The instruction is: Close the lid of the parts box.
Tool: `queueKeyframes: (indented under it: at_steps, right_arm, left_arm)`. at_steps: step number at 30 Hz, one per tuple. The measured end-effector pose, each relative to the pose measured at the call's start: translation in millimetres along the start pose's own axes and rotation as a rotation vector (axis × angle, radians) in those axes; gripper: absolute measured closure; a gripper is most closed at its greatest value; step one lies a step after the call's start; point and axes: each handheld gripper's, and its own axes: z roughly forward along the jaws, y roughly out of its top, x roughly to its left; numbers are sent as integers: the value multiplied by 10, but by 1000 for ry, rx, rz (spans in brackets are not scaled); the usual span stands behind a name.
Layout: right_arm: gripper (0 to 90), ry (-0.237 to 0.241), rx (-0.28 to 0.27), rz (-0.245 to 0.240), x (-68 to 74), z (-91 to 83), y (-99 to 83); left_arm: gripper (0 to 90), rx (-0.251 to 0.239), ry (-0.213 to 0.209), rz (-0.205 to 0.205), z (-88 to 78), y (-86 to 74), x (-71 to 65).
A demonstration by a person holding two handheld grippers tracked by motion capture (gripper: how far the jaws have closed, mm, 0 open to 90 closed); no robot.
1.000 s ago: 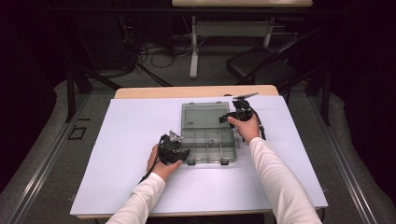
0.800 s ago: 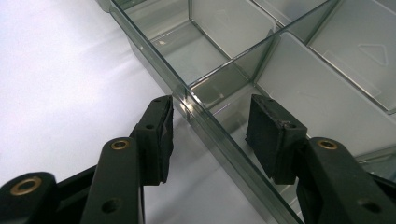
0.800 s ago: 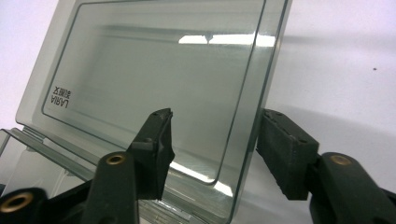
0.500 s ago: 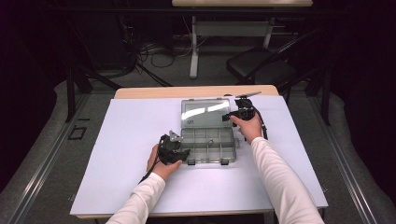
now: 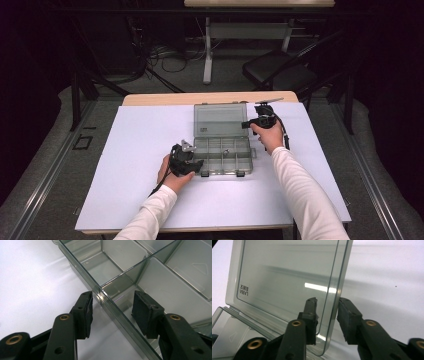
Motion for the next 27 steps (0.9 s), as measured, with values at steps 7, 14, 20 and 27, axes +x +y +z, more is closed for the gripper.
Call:
queueKeyframes:
  at_steps: [7,14,20,27]
  right_arm:
    - [760,14,-17,-8,-27,-53,4]
    - [807,17,-24,-11,-44,-69,4]
    - [833,40,-36,-16,-74,-98,-5]
    - [841,44,-46,-32,-74,-120,-24]
  left_arm:
    - [506,-4,5,2,3,-1,-3]
    - [507,-1,3,3,1,0,-2]
    - [508,-1,4,3,1,0,-3]
    - [514,-5,9,-7,4,3,-6]
